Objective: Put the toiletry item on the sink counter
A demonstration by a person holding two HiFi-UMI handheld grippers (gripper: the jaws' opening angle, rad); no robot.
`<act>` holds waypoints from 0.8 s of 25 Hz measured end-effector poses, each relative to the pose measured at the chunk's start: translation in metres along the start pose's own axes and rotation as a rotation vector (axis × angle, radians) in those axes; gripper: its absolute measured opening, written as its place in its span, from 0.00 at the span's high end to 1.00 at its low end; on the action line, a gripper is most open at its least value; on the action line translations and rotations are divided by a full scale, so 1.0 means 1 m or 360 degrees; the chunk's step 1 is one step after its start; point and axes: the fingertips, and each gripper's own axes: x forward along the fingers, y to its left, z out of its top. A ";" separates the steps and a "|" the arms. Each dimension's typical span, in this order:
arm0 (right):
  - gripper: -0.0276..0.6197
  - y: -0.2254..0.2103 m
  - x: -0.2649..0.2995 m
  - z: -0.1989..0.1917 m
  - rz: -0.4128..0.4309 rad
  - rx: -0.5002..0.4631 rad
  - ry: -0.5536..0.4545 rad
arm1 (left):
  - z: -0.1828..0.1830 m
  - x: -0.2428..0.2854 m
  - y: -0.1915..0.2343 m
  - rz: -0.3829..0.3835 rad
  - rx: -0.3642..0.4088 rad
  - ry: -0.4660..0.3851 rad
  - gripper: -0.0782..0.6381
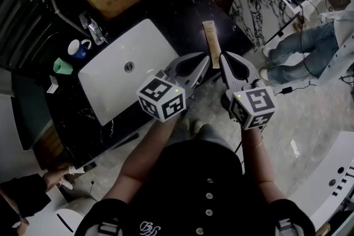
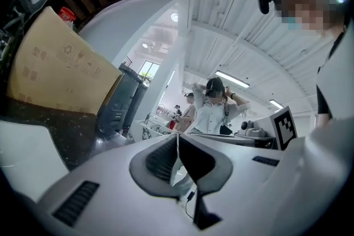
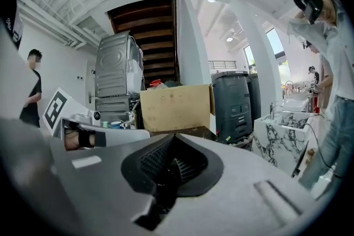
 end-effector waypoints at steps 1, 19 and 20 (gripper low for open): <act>0.95 0.001 -0.001 0.000 0.0013 0.0002 -0.0006 | 0.001 0.000 -0.001 -0.0003 0.0001 -0.0005 0.87; 0.95 -0.001 -0.015 0.004 -0.0040 -0.0015 -0.0028 | -0.005 0.000 -0.024 -0.0133 0.0094 0.0062 0.87; 0.95 0.001 -0.014 0.005 -0.0039 -0.0021 -0.0032 | -0.006 0.001 -0.023 -0.0135 0.0095 0.0065 0.87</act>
